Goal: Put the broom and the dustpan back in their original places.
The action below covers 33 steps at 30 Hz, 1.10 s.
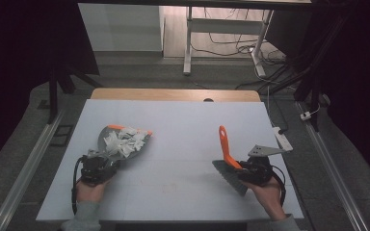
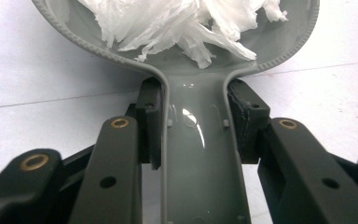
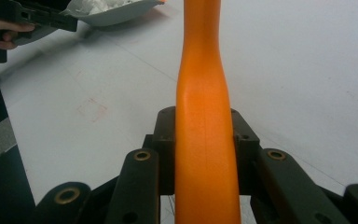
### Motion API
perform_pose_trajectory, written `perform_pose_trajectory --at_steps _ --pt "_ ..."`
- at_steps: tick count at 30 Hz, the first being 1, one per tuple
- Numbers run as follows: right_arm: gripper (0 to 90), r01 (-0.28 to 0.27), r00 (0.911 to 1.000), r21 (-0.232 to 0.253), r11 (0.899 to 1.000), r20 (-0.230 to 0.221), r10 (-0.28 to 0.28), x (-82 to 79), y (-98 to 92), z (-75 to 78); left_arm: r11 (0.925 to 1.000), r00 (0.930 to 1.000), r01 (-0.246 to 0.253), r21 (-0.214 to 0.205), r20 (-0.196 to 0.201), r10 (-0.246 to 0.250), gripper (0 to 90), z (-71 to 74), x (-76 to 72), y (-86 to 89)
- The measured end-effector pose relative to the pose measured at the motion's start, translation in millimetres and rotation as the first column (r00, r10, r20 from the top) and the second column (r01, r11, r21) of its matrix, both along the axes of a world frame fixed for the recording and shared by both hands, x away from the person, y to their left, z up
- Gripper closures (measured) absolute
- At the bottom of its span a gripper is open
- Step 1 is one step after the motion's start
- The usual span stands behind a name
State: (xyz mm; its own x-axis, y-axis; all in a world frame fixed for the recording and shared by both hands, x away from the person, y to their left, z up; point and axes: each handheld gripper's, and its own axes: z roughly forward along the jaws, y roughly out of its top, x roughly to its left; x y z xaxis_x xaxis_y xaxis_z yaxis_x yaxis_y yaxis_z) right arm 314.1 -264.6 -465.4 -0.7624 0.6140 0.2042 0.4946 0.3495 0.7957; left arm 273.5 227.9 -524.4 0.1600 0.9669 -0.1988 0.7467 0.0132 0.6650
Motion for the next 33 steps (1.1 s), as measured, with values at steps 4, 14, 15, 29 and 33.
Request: perform_pose_trajectory --at_steps 4,14,15,29,33 --pt "70.6 0.003 1.0 -0.001 1.0 -0.004 -0.003 0.4 -0.2 -0.7 0.9999 0.9999 -0.014 0.001 -0.009 0.014 61.2 -3.6 2.7 2.7" --pt "70.6 -0.005 0.9999 -0.009 1.0 -0.01 0.005 0.5 0.6 -0.4 0.9999 0.9992 -0.014 0.004 -0.037 0.015 61.0 -13.3 9.9 5.9" --pt "70.6 -0.007 0.9998 -0.011 1.0 -0.017 0.007 1.0 0.8 -1.3 0.9999 0.9992 -0.014 0.002 -0.037 0.014 61.0 -13.1 9.8 6.0" --pt "70.6 0.025 0.9927 -0.079 0.997 -0.116 -0.034 19.7 1.5 -21.4 1.0 0.9994 -0.003 0.004 -0.035 0.003 60.3 -13.8 9.7 5.6" --pt "70.5 0.051 0.9907 -0.083 0.995 -0.122 -0.061 23.7 -2.2 -24.7 1.0 0.9994 0.002 0.002 -0.034 -0.002 59.7 -13.5 9.3 5.5"
